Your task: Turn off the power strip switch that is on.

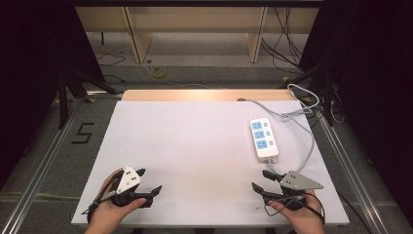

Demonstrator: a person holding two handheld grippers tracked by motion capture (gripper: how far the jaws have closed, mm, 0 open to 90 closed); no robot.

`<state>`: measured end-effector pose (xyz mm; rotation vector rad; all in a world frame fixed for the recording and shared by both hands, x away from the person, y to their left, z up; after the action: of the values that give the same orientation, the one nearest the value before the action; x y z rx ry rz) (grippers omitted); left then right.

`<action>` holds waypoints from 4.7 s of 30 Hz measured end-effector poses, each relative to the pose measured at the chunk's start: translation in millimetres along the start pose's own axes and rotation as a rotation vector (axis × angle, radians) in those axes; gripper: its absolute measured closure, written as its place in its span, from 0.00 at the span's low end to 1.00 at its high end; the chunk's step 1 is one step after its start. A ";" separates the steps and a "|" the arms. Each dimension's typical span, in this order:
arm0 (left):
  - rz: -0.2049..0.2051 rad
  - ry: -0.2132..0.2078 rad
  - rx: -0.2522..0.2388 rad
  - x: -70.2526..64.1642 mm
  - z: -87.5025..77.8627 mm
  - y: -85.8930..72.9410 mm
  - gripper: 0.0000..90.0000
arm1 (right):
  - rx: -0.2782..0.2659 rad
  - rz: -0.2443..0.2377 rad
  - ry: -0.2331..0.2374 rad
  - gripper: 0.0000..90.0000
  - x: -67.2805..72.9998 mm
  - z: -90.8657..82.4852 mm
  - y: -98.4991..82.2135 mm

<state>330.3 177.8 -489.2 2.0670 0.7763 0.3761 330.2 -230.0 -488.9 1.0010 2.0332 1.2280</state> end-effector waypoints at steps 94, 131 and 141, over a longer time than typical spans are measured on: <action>0.002 -0.001 -0.006 -6.4 7.5 3.5 0.26 | 0.154 -0.050 -0.274 1.00 -50.3 13.4 30.0; 0.006 -0.006 -0.004 -7.2 7.6 3.3 0.26 | 0.245 -0.022 -0.300 1.00 -75.8 24.4 56.5; 0.006 -0.006 -0.006 -8.0 7.8 3.7 0.26 | 0.273 -0.028 -0.291 1.00 -80.9 29.1 64.6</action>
<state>329.7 166.1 -490.5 2.0641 0.7645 0.3749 418.3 -262.6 -436.6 1.1950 2.0048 0.7503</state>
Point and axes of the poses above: each handheld gripper's, and its own axes: z roughly forward along the jaws, y roughly out of its top, x roughly to its left, the point moved 5 cm from there along z, roughly forward along the jaws, and after that the axes turned 11 degrees about -y, right-handed, at the moved point
